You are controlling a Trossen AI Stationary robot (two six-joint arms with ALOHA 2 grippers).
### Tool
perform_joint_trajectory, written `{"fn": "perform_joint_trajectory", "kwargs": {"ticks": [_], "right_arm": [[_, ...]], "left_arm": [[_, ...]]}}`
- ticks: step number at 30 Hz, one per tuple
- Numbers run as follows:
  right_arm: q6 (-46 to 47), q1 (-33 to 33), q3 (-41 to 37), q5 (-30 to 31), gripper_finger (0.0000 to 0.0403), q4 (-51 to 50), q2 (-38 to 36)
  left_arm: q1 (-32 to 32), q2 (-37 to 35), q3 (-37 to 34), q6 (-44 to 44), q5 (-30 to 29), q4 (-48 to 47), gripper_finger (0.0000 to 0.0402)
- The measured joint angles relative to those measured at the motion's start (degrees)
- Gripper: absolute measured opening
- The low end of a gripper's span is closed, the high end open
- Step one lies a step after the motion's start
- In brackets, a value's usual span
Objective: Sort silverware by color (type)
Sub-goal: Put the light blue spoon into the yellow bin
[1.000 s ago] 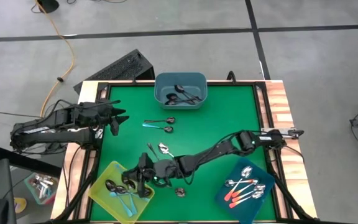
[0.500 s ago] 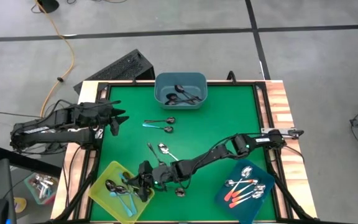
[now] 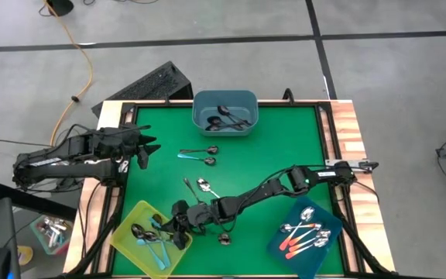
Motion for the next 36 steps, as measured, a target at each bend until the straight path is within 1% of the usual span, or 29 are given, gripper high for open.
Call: {"fn": "perform_joint_trajectory", "kwargs": {"ticks": [26,28,32,36], "right_arm": [[0.7,-0.5,0.0,-0.5,0.0056,-2.6,0.0],[2.3,-0.8,0.0,-2.0,0.0059,-2.9,0.0],[4.8,-1.9,0.0,-7.9,0.0062,-2.0,-0.1],[4.5,-3.2,0.1,-8.0,0.0062,-2.3,-1.2]], "left_arm": [[0.0,0.0,0.0,0.4,0.0,0.0,0.0170],[0.0,0.0,0.0,0.4,0.0,0.0,0.0170],[0.0,0.0,0.0,0.4,0.0,0.0,0.0170],[0.0,0.0,0.0,0.4,0.0,0.0,0.0170]]}}
